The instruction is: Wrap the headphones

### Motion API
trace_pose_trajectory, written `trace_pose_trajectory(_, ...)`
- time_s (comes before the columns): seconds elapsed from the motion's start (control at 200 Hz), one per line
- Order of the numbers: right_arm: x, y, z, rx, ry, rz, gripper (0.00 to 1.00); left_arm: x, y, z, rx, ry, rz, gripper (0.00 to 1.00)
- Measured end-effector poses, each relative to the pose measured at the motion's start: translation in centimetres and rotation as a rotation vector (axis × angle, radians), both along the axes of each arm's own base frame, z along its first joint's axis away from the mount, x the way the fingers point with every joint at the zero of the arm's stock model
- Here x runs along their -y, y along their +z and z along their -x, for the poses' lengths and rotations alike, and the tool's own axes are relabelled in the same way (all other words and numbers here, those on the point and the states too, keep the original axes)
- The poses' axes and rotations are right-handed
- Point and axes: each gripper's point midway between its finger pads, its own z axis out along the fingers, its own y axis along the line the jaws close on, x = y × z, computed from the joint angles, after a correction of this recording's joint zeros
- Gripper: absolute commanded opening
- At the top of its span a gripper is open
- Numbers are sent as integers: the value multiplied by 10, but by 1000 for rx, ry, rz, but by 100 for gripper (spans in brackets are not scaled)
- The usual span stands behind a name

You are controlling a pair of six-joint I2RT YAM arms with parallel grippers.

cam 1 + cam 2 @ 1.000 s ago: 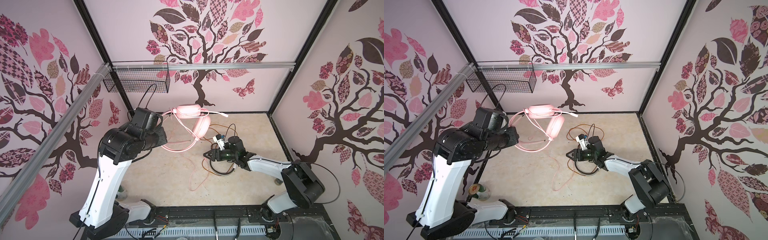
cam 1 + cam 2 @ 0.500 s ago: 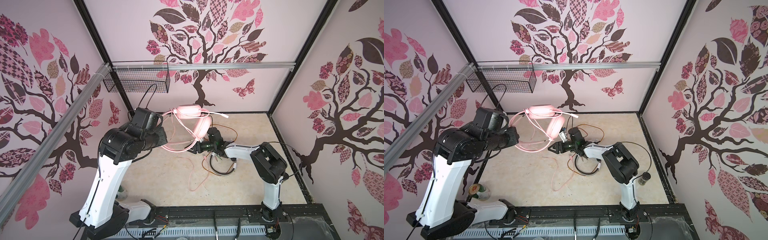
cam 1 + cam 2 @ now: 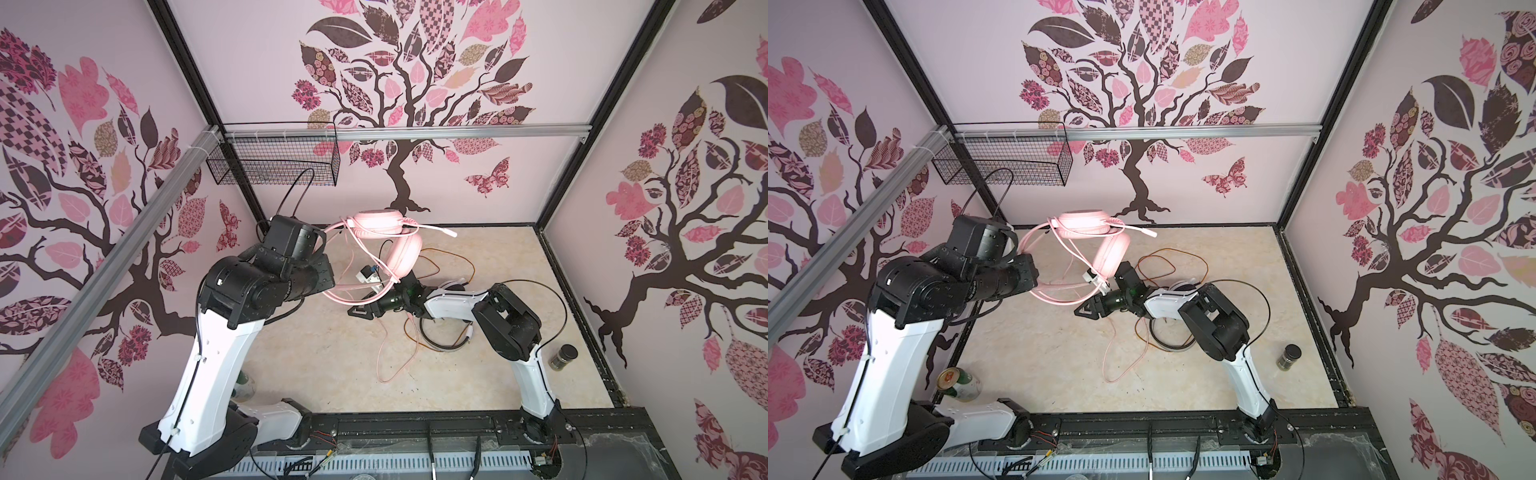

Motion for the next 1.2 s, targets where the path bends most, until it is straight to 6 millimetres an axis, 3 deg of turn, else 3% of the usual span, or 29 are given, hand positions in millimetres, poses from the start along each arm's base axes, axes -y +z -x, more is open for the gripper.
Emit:
trace_pose_trajectory(0.13, 0, 0, -2, 5, -2, -6, 17, 0, 0, 0, 0, 0, 0, 0)
trace_pose_trajectory(0.28, 4, -4, -1, 0, -11, -2, 0, -1, 0, -1, 0, 5, -6, 0)
trace_pose_trajectory(0.395, 27, -30, 16, -41, -37, 82, 0, -5, -2, -6, 3, 27, -34, 0)
trace_pose_trajectory(0.475, 58, -49, 39, -71, -70, 186, 0, -10, -5, -12, 3, 58, -72, 0)
trace_pose_trajectory(0.55, 88, -52, 64, -67, -87, 276, 0, -18, -8, -19, -1, 94, -115, 0)
trace_pose_trajectory(0.615, 108, -40, 79, -20, -95, 328, 0, -27, -10, -25, -1, 135, -154, 0)
trace_pose_trajectory(0.69, 122, -12, 92, 68, -98, 341, 0, -37, -10, -30, 4, 184, -190, 0)
trace_pose_trajectory(0.865, 152, 38, 106, 225, -140, 355, 0, -60, -9, -40, 20, 285, -271, 0)
trace_pose_trajectory(1.2, 194, 45, 123, 281, -159, 471, 0, -114, -11, -53, 3, 514, -325, 0)
